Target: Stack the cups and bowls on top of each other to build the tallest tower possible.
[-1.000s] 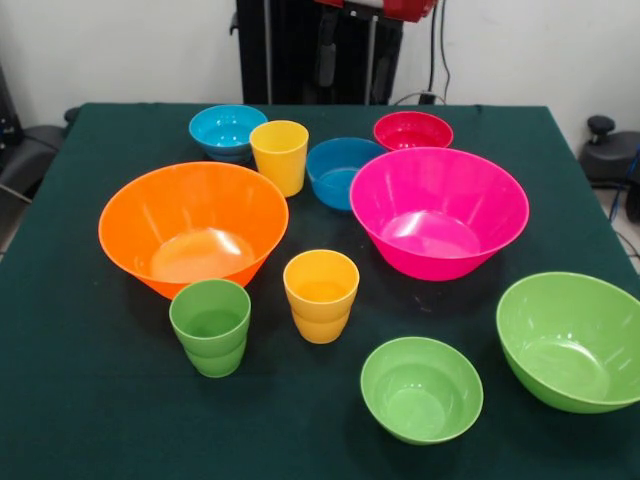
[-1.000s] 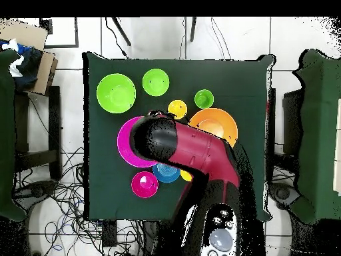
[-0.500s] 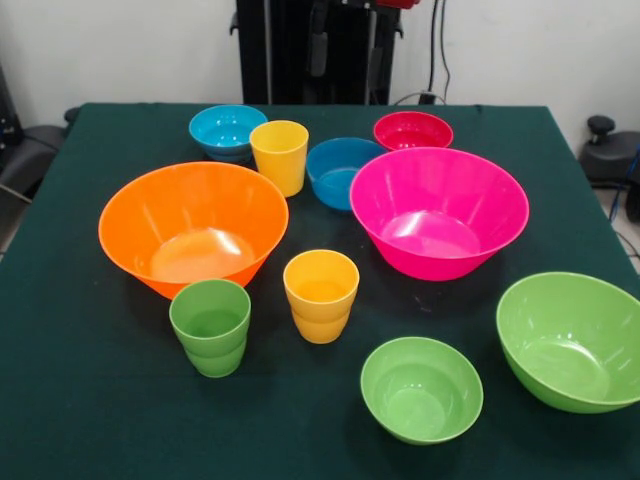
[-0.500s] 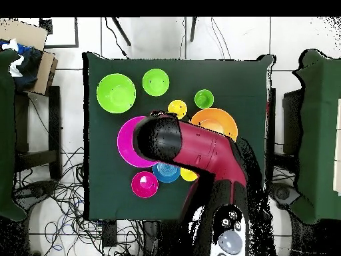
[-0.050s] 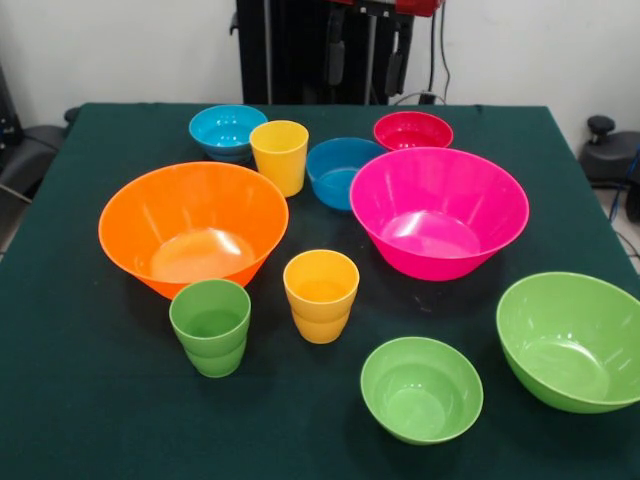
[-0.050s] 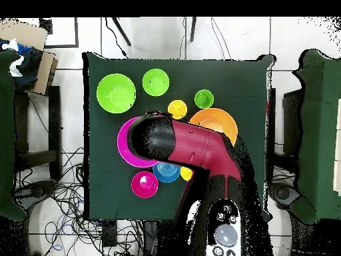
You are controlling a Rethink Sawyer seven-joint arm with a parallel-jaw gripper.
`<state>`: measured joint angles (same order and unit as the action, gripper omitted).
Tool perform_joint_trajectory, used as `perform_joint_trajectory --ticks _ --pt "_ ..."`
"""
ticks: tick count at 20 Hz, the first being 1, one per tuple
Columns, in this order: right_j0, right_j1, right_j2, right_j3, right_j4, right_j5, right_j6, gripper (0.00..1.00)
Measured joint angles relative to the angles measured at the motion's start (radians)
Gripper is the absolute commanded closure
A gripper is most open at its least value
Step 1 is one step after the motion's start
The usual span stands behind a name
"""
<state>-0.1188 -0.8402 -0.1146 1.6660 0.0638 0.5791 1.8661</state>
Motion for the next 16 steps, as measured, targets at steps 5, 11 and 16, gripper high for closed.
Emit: perform_joint_trajectory --ticks 5,11,16 --pt "-0.007 0.001 0.02 0.0 -0.008 0.0 0.0 0.0" --pt "-0.024 0.001 0.04 0.0 -0.028 0.0 0.0 0.0" --pt "-0.034 0.008 0.052 0.0 -0.044 -0.006 0.0 0.0"
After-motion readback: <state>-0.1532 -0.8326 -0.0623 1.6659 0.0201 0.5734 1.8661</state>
